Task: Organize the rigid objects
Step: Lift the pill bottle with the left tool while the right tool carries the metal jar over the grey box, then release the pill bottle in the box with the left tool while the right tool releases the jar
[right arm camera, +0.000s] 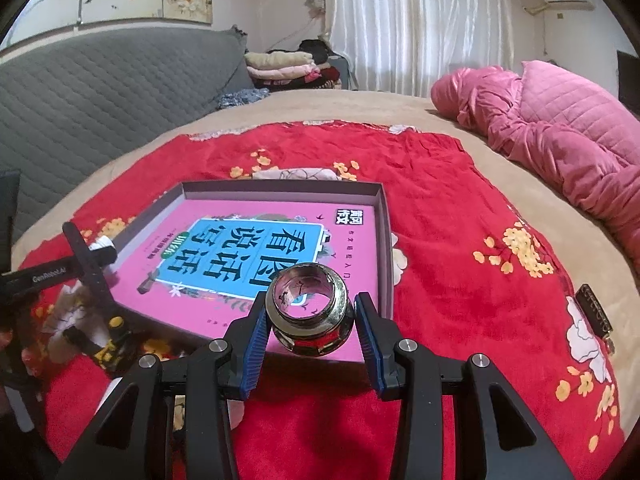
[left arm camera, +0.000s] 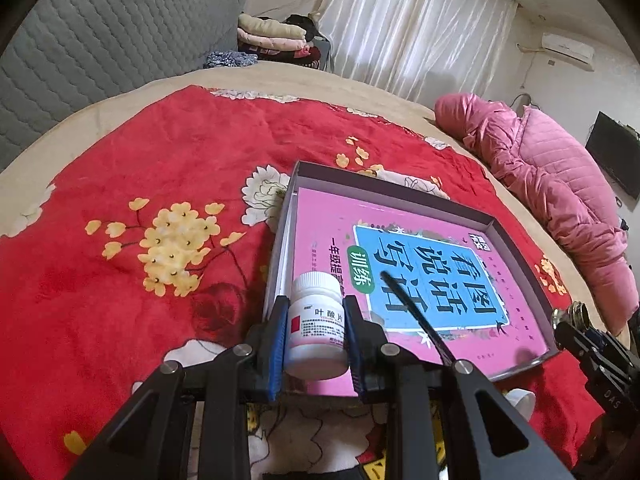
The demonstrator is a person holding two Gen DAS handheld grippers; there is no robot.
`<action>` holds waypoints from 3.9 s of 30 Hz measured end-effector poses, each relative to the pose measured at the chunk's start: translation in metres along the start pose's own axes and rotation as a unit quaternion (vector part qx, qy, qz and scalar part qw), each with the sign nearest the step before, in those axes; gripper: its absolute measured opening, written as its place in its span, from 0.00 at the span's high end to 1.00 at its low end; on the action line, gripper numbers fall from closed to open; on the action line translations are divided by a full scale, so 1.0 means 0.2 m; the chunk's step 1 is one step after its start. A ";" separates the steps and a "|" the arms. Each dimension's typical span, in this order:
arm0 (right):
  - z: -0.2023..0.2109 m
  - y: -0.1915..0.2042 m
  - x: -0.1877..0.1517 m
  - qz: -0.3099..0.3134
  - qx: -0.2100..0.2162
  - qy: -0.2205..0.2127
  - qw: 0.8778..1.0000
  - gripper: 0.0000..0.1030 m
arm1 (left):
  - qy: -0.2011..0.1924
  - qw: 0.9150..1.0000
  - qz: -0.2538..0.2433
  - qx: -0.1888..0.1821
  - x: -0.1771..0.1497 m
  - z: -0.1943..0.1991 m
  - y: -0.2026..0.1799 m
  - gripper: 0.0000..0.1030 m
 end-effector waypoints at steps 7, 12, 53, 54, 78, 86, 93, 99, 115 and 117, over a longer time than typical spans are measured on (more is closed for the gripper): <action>-0.06 0.02 0.00 0.014 -0.008 0.014 1.000 0.58 | 0.012 1.000 -0.012 -0.008 0.00 -0.04 -0.03 0.74; -0.11 0.03 0.01 0.019 -0.006 0.021 1.000 0.58 | 0.014 1.000 -0.012 -0.011 0.01 -0.05 -0.02 0.74; -0.20 -0.03 -0.02 -0.004 0.003 0.097 0.995 0.58 | 0.101 0.991 -0.043 0.073 0.00 -0.15 -0.09 0.74; -0.20 -0.04 -0.02 -0.004 0.003 0.097 0.995 0.58 | 0.101 0.991 -0.042 0.073 0.00 -0.15 -0.09 0.74; -0.18 -0.03 -0.02 0.000 -0.002 0.089 0.996 0.58 | 0.069 0.996 -0.018 0.049 0.01 -0.03 -0.06 0.74; -0.18 -0.04 -0.01 0.008 -0.016 0.086 0.996 0.57 | 0.062 0.996 -0.015 0.055 0.01 0.00 -0.03 0.74; -0.17 -0.04 0.00 0.013 -0.025 0.080 0.996 0.57 | 0.063 0.996 -0.021 0.059 0.01 0.01 -0.02 0.74; -0.16 -0.04 0.01 0.017 -0.025 0.075 0.997 0.56 | 0.067 0.996 -0.024 0.060 0.00 0.03 -0.03 0.74; -0.08 -0.08 0.00 -0.001 -0.004 0.055 0.999 0.56 | 0.073 0.994 -0.032 0.076 -0.04 0.08 -0.05 0.74; -0.04 -0.07 0.00 0.003 -0.009 0.043 0.999 0.49 | 0.072 0.994 -0.038 0.080 -0.04 0.08 -0.06 0.74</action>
Point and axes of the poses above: each gripper's, at about its wrist camera, not at the fingertips, and z roughly against the way its jaws point, y to its left, x to its top, the point moved 5 cm from there along -z, roughly the way its jaws point, and after that the axes turned 3 degrees about z, right-handed, at the moved point
